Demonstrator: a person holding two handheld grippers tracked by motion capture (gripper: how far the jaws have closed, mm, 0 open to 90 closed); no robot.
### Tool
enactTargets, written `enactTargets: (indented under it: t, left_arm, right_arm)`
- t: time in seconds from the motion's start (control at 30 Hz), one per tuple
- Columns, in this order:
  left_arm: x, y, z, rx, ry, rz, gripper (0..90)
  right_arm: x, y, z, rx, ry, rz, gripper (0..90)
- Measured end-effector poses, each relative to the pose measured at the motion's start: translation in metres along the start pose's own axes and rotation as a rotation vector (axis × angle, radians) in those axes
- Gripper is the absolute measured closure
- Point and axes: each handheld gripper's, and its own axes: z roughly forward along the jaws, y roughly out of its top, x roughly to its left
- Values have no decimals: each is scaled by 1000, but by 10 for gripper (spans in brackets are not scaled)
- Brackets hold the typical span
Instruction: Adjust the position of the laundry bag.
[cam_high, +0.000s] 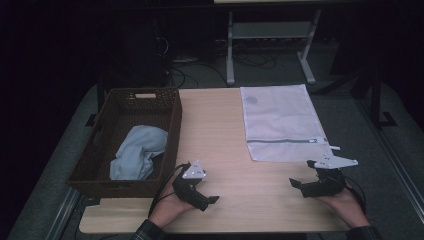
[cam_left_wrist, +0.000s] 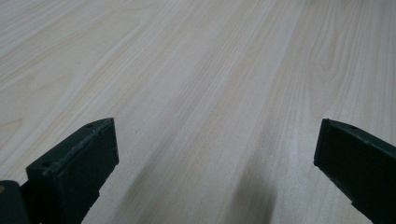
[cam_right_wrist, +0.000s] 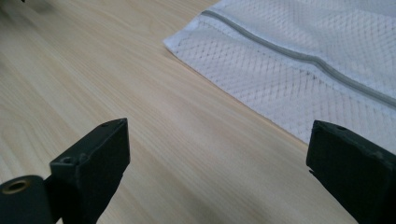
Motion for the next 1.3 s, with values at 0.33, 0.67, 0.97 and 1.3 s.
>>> enactTargets:
  t: [0.33,0.67,0.97,1.3]
  left_arm:
    - [1,-1,-1,-4,-6,-8,0]
    - [1,0,-1,-6,0,-6,0]
    - [2,0,-3,-12,-1,-11,0]
    - [2,0,-2,-7,-4,-12,0]
  right_arm:
    - [-2,19,9,-34,15,6,59]
    - [-13,36,12,-80,7,24,58]
    - [-20,51,18,-97,-4,28,60]
    - [-28,61,27,-80,2,17,60]
